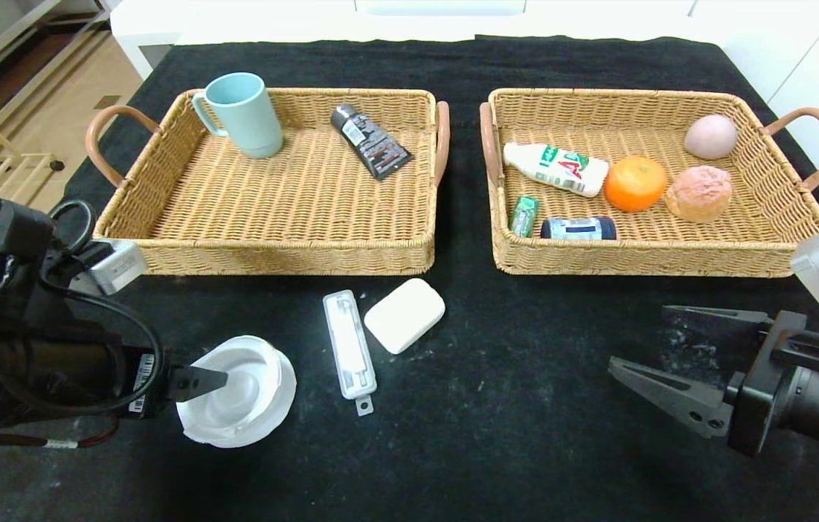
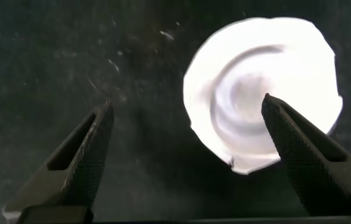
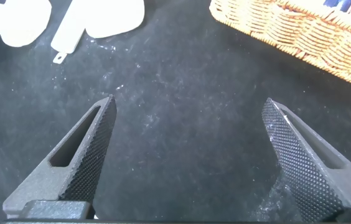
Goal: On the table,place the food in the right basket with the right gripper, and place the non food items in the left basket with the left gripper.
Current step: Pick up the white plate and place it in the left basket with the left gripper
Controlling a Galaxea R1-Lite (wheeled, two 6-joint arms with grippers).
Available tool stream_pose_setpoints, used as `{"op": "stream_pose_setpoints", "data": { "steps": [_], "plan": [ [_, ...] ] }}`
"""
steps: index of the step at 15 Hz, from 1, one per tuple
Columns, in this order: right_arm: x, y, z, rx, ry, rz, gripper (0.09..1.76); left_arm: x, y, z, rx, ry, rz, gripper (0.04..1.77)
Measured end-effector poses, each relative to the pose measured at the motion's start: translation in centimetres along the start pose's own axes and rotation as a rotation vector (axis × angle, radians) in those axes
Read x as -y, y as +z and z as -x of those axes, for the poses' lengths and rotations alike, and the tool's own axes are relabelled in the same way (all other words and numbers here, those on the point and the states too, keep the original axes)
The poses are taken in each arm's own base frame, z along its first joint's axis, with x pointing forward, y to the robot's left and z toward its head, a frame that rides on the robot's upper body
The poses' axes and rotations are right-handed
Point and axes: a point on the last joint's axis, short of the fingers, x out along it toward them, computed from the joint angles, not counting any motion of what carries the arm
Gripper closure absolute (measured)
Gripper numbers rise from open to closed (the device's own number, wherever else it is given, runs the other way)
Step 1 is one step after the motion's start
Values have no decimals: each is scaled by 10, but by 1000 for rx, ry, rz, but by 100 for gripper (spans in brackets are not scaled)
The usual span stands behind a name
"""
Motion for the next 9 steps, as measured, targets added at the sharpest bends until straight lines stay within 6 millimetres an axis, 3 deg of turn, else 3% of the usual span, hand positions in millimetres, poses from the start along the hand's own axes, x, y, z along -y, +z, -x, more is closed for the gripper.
{"op": "stream_pose_setpoints", "data": {
  "steps": [4, 6, 9],
  "plan": [
    [0, -1, -1, -7, 0, -1, 14, -2, 0, -5, -16, -1, 7, 12],
    [0, -2, -2, -10, 2, -1, 14, -2, -1, -6, -20, 0, 8, 49],
    [0, -3, -3, -15, 3, -2, 14, -2, -2, -7, -29, -10, 9, 88]
  ]
}}
